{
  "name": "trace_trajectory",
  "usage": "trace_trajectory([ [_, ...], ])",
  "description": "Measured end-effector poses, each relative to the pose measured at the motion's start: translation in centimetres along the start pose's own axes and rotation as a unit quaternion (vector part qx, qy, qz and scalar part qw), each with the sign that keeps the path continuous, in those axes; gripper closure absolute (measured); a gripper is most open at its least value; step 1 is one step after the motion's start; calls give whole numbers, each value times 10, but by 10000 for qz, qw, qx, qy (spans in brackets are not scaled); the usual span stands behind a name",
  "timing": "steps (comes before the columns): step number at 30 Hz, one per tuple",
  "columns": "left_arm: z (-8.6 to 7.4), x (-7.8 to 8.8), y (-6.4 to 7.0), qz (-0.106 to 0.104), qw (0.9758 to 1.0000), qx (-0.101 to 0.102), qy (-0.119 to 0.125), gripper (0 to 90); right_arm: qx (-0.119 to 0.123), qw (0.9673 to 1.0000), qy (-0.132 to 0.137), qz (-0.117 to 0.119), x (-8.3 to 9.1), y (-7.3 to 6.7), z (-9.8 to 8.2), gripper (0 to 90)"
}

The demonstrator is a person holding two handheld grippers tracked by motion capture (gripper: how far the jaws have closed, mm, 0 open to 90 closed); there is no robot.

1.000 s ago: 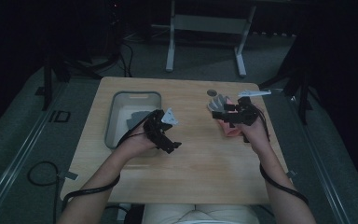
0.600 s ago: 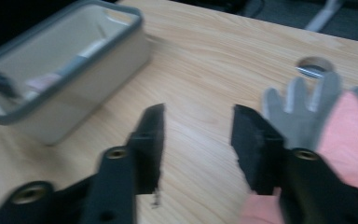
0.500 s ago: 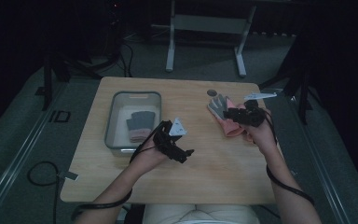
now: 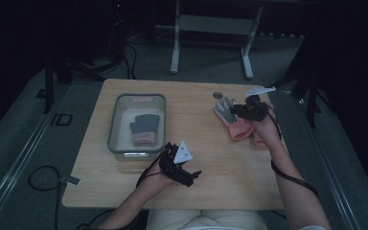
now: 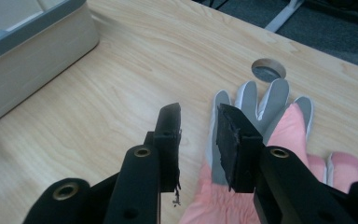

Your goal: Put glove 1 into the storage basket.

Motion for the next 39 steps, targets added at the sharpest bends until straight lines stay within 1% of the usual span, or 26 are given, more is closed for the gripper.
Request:
trace_trajectory([
  [2, -3, -2, 4, 83, 9999, -62, 20, 14, 48, 10000, -21, -14, -4, 2, 3, 683],
  [3, -3, -2, 4, 83, 9999, -62, 20, 14, 48, 10000, -21, -14, -4, 2, 3, 683],
  [4, -7, -4, 7, 131, 9999, -60, 32, 14, 56, 10000, -44, -43, -6, 2, 4, 665],
  [6, -12, -6, 8, 219, 9997, -99, -50, 14, 72, 9999, -65, -39, -13, 5, 6, 635],
  [7, -15, -7, 8, 267, 9996, -67, -29, 13, 67, 9999, -97, -40, -16, 7, 6, 634],
  [8, -17, -7, 8, 271, 9996, -13, 3, 14, 49, 9999, -120, -22, -18, 8, 6, 631],
  [10, -23, -7, 7, 249, 9996, 141, 76, 14, 85, 9999, -129, -70, -23, 11, 6, 630],
  [12, -27, -6, 8, 254, 9994, 182, 155, 14, 115, 9998, -143, -107, -29, 14, 6, 626],
  [14, -31, -6, 8, 274, 9993, 225, 113, 14, 133, 9997, -179, -126, -35, 17, 5, 611],
  [15, -33, -6, 9, 309, 9991, 251, 122, 14, 149, 9996, -207, -158, -38, 18, 3, 613],
  [18, -39, -6, 11, 303, 9988, 343, 191, 14, 213, 9989, -341, -240, -49, 20, 0, 615],
  [20, -40, -7, 14, 256, 9986, 385, 260, 14, 267, 9978, -488, -361, -57, 22, -3, 616],
  [22, -41, -7, 17, 225, 9988, 345, 274, 14, 267, 9970, -643, -346, -63, 24, -7, 617],
  [24, -40, -8, 18, 206, 9991, 280, 245, 14, 357, 9948, -840, -449, -70, 25, -12, 617],
  [25, -40, -8, 18, 210, 9991, 259, 262, 14, 373, 9941, -910, -462, -73, 26, -14, 616],
  [27, -40, -8, 17, 185, 9989, 295, 325, 14, 460, 9909, -1123, -583, -80, 29, -20, 609],
  [29, -41, -9, 16, 179, 9991, 277, 284, 14, 527, 9888, -1267, -590, -87, 31, -27, 585],
  [31, -43, -10, 14, 170, 9993, 258, 230, 14, 574, 9884, -1292, -555, -91, 30, -30, 592],
  [32, -44, -10, 13, 161, 9994, 250, 174, 14, 587, 9881, -1307, -554, -92, 30, -30, 607],
  [34, -45, -11, 13, 203, 9994, 232, 176, 14, 591, 9876, -1360, -519, -95, 30, -31, 655],
  [35, -45, -10, 13, 197, 9993, 236, 193, 14, 564, 9874, -1394, -502, -96, 30, -31, 670],
  [37, -44, -10, 13, 207, 9992, 245, 231, 14, 436, 9879, -1408, -476, -97, 31, -31, 702],
  [38, -44, -10, 13, 207, 9992, 245, 231, 14, 436, 9879, -1408, -476, -97, 31, -31, 702],
  [39, -44, -10, 13, 208, 9992, 245, 254, 14, 343, 9882, -1425, -453, -97, 32, -31, 724],
])
Point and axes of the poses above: each handheld gripper's, and its own axes: x roughly backward along the jaws, z roughly out of its top, y roughly to its right, the point moved 2 cm from there along -x, roughly forward along the jaws, and after that the axes turned 4 degrees about -y, right-handed, at the moved point
